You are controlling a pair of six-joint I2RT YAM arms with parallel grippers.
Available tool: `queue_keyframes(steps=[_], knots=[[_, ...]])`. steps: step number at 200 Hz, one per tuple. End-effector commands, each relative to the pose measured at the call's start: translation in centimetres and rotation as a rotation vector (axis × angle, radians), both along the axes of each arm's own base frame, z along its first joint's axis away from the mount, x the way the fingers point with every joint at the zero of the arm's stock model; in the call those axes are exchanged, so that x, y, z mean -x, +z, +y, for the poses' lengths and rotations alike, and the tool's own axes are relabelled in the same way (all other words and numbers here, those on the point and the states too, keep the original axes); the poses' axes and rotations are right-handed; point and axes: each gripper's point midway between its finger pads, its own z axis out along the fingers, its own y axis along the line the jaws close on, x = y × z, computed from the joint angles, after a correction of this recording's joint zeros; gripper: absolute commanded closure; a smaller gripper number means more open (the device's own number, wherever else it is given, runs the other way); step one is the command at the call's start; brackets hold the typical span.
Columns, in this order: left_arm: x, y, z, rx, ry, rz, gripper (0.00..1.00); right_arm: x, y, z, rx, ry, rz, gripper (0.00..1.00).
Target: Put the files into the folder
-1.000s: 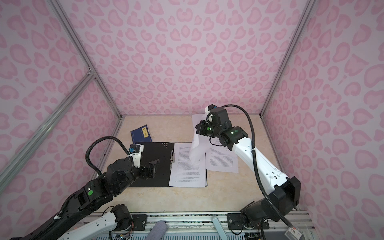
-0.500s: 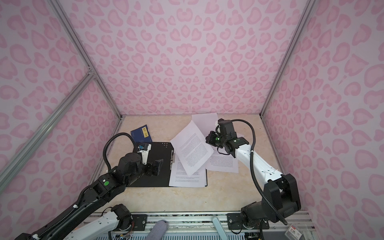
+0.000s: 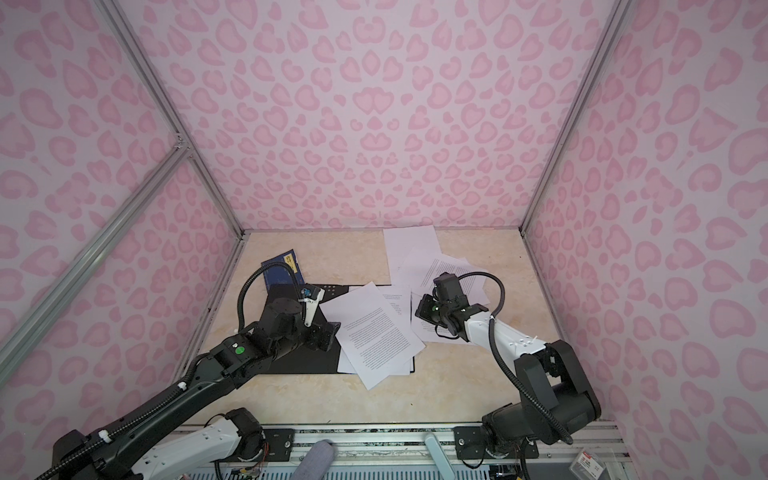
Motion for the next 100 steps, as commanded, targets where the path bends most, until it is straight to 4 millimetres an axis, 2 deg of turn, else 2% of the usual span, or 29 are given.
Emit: queue_keyframes(steps=[1,25,43,59,65,74,100], knots=[[-0.5,0.0,-0.4,-0.003,-0.016,-0.025,0.02,-1.5,0.9,1.0,-0.014,0.027,-0.047,1.00],[-1.1,-1.1,0.4,-0.009,0.072,0.042,0.03,-1.9,-0.2,1.8,0.038,0.101,0.006,0.99],[-1.4,-3.5,1.6,0.046,0.237,0.206,0.00,-2.1,-0.7,2.5,0.032,0.151,0.027,0.86],[-1.1,-5.7,0.6,0.171,0.287,0.359,0.13,-2.0,-0.8,3.1,0.033,0.181,0.027,0.71],[-1.1,-5.9,0.4,0.210,0.305,0.378,0.08,-2.0,-0.8,3.2,0.039,0.188,0.026,0.67],[-1.5,-6.3,0.8,0.240,0.350,0.382,0.06,-1.8,-0.8,3.3,0.049,0.200,0.024,0.60],[-2.7,-7.9,1.1,0.327,0.398,0.434,0.09,-1.3,-1.1,3.3,0.056,0.217,0.033,0.48]])
